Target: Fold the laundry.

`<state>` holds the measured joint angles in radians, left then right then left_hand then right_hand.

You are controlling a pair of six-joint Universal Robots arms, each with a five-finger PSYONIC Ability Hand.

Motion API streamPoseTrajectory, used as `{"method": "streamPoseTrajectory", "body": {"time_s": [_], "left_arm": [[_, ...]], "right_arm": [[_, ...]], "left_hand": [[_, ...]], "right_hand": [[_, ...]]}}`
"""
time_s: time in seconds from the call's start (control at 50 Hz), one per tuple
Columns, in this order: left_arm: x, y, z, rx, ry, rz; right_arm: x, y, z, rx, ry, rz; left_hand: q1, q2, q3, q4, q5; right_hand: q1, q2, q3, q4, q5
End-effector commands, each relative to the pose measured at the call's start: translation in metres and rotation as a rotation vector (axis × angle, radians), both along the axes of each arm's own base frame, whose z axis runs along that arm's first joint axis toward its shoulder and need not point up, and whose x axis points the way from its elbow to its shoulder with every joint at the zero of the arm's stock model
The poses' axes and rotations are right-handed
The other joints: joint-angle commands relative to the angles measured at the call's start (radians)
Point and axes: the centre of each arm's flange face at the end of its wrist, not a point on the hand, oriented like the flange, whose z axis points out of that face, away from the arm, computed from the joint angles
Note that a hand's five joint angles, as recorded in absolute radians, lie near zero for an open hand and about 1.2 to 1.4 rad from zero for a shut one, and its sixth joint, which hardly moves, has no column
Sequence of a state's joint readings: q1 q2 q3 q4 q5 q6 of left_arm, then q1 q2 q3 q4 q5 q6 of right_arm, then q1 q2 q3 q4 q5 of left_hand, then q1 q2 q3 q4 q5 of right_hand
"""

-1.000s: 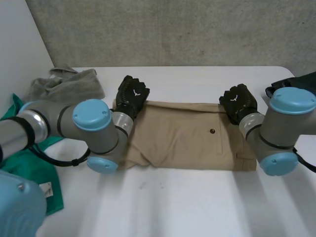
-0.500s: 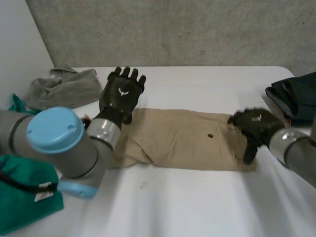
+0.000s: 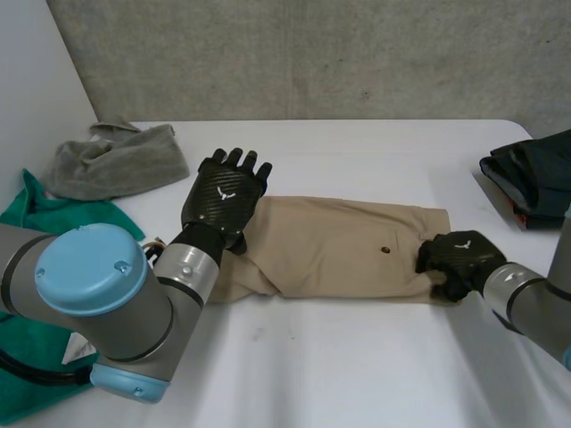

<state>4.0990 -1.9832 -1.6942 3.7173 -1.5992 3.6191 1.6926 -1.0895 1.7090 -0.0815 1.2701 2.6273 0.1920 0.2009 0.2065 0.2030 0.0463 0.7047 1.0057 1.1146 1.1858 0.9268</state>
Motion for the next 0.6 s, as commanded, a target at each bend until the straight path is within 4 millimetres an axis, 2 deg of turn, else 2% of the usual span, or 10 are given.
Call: {"method": "streamPoseTrajectory", "body": {"time_s": [0.02,0.12,0.22,0.3,0.32,0.42,0.46,0.48,0.56,0.6], "left_arm": [[0.003,0.004,0.008,-0.007,0.006,0.011],[0.006,0.006,0.015,-0.014,0.015,0.016],[0.011,0.011,0.018,-0.011,0.015,0.019],[0.014,0.015,0.020,-0.009,0.014,0.020],[0.014,0.015,0.020,-0.007,0.014,0.020],[0.019,0.016,0.019,0.000,0.009,0.031],[0.020,0.015,0.019,0.001,0.008,0.036],[0.021,0.014,0.019,0.001,0.008,0.039],[0.024,0.013,0.019,0.011,0.012,0.047],[0.024,0.012,0.019,0.015,0.015,0.049]], "right_arm": [[-0.032,-0.012,0.057,-0.190,0.008,-0.098],[-0.061,-0.022,0.072,-0.237,0.107,-0.144],[-0.066,-0.027,0.083,-0.300,0.247,-0.101],[-0.055,-0.030,0.092,-0.371,0.313,-0.033],[-0.048,-0.028,0.095,-0.388,0.317,-0.009],[0.047,0.011,0.111,-0.530,0.239,0.325],[0.070,0.023,0.104,-0.540,0.213,0.420],[0.092,0.037,0.095,-0.546,0.187,0.520],[0.135,0.077,0.069,-0.543,0.139,0.745],[0.145,0.090,0.057,-0.528,0.133,0.807]], "left_hand": [[-0.017,-0.026,-0.032,-0.028,-0.046],[-0.017,-0.026,-0.032,-0.028,-0.046],[-0.017,-0.026,-0.032,-0.028,-0.046],[-0.017,-0.026,-0.032,-0.028,-0.046],[-0.017,-0.026,-0.032,-0.028,-0.046],[-0.017,-0.026,-0.032,-0.028,-0.046],[-0.017,-0.026,-0.032,-0.028,-0.046],[-0.017,-0.026,-0.032,-0.028,-0.046],[-0.017,-0.026,-0.032,-0.028,-0.046],[-0.017,-0.026,-0.032,-0.028,-0.046]], "right_hand": [[0.692,0.391,0.282,0.211,0.295],[0.692,0.391,0.282,0.211,0.295],[0.692,0.391,0.282,0.211,0.295],[0.692,0.391,0.282,0.211,0.295],[0.692,0.391,0.282,0.211,0.295],[0.692,0.391,0.282,0.211,0.295],[0.692,0.391,0.282,0.211,0.295],[0.692,0.391,0.282,0.211,0.295],[0.692,0.391,0.282,0.211,0.295],[0.692,0.391,0.282,0.211,0.295]]}}
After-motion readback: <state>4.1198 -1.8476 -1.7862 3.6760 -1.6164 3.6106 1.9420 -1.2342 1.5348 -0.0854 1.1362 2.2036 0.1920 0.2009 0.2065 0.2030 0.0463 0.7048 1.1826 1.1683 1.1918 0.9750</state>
